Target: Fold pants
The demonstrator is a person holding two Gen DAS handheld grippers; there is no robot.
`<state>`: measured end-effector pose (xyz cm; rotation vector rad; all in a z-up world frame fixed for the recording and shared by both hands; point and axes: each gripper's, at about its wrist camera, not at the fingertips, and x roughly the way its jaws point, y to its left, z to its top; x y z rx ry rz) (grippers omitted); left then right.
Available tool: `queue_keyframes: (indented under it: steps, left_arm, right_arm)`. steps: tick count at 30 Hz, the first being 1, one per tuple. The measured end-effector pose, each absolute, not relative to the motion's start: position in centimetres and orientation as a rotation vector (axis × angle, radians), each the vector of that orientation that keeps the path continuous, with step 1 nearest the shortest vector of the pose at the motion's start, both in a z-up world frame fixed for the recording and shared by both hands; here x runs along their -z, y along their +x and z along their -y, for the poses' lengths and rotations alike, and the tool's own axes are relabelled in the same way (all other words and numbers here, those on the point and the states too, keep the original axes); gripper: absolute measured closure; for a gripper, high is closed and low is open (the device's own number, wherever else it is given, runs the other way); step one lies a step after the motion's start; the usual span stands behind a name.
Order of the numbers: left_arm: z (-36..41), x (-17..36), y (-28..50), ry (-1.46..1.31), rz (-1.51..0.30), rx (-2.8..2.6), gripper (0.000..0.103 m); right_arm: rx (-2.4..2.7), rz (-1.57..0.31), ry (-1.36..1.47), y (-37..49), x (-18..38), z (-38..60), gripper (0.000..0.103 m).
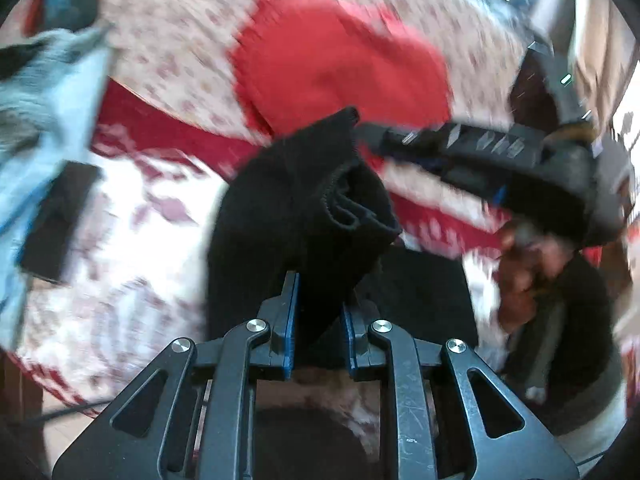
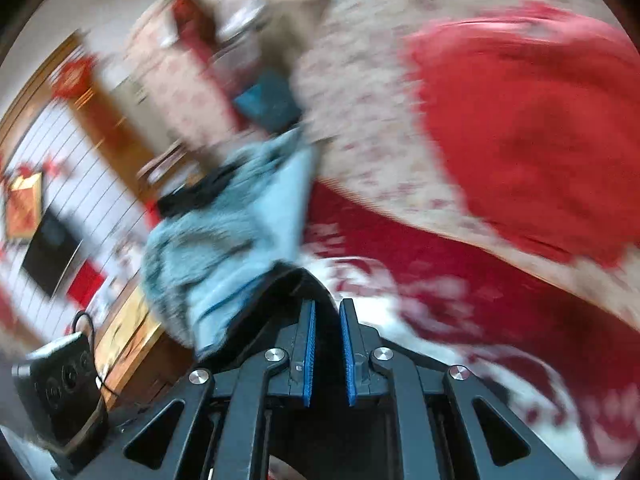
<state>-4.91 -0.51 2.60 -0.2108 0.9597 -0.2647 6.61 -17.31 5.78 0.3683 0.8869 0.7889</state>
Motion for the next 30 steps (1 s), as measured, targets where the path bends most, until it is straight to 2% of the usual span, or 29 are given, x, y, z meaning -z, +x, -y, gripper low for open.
queue_keyframes:
  steps: [2,4,5,6,7,9,12,20,30]
  left_arm:
    - [2.2,-0.9,-4.4,-0.163,-1.032,0.288,0.086]
    - [3.0,-0.2,-4.5,-0.124,-1.070,0.300,0.085]
    - [3.1,-0.4,-4.8,-0.112,-1.069,0.310,0.082]
    - [3.0,-1.0,-5.2,-0.103,-1.058,0.328,0.078]
    - [2.8,-1.5,-5.7,-0.099,-1.046,0.343,0.075]
    - [2.3,-2.5,-6.6,-0.108,-1.028,0.375,0.059]
    - [1.4,-3.0,-6.7,-0.127,-1.012,0.382,0.054]
    - [-1.5,-1.4,-6.7,-0.130,-1.052,0.294,0.054]
    - [-3.1,-1.4,-6.5,-0.175,-1.058,0.249,0.054]
  right_arm:
    - [-0.691,-0.923,0.438,6.0,-4.3,20.9,0.088]
    - [-0.636,-0.943,0.492,5.2,-2.9,23.4,0.076]
    - [-0.618,-0.956,0.530,4.8,-2.2,24.5,0.061]
    - [-0.613,-0.969,0.579,4.3,-1.6,25.4,0.056]
    - [-0.619,-0.979,0.634,3.8,-1.1,26.1,0.056]
    - [-0.646,-0.980,0.700,3.1,-0.6,26.5,0.054]
    - [-0.707,-0.996,0.695,2.6,-0.5,24.7,0.053]
    - [-0.698,-1.084,0.491,3.3,1.1,18.1,0.047]
    - [-0.639,-1.049,0.475,4.7,1.4,18.4,0.047]
